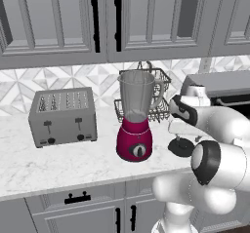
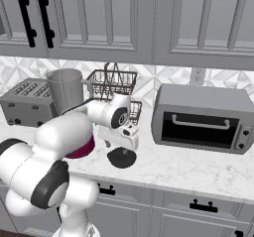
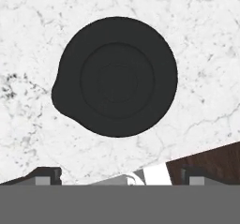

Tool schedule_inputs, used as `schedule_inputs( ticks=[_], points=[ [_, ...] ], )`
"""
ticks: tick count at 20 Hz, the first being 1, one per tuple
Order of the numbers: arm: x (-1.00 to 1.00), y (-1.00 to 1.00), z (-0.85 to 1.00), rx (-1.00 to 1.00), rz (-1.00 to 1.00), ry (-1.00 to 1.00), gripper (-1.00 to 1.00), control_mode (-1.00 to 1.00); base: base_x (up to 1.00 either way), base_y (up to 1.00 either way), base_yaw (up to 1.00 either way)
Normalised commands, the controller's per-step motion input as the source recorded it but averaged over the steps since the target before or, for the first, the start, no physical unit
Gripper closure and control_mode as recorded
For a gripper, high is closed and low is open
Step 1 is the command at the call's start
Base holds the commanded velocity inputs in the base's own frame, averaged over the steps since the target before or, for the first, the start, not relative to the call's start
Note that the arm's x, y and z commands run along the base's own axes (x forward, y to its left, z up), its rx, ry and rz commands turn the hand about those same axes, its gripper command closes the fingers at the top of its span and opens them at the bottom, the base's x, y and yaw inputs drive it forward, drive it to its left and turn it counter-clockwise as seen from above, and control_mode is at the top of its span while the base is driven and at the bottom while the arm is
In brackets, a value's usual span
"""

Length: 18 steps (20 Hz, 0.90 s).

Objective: Close the lid blender by securely placing the lid on top.

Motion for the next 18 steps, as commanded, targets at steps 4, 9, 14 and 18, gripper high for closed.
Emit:
schedule_inputs(
  ticks=[4, 9, 14, 18],
  points=[
    [0.09, 0.00, -0.40, -0.02, 0.00, 0.00, -1.00, -1.00, 0.00, 0.00, 0.00],
    [0.24, 0.00, -0.26, 0.00, 0.00, 0.00, -1.00, -1.00, 0.00, 0.00, 0.00],
    [0.18, 0.00, -0.27, 0.00, 0.00, 0.00, -1.00, -1.00, 0.00, 0.00, 0.00],
    [0.19, 0.00, -0.24, 0.00, 0.00, 0.00, -1.00, -1.00, 0.00, 0.00, 0.00]
  ],
)
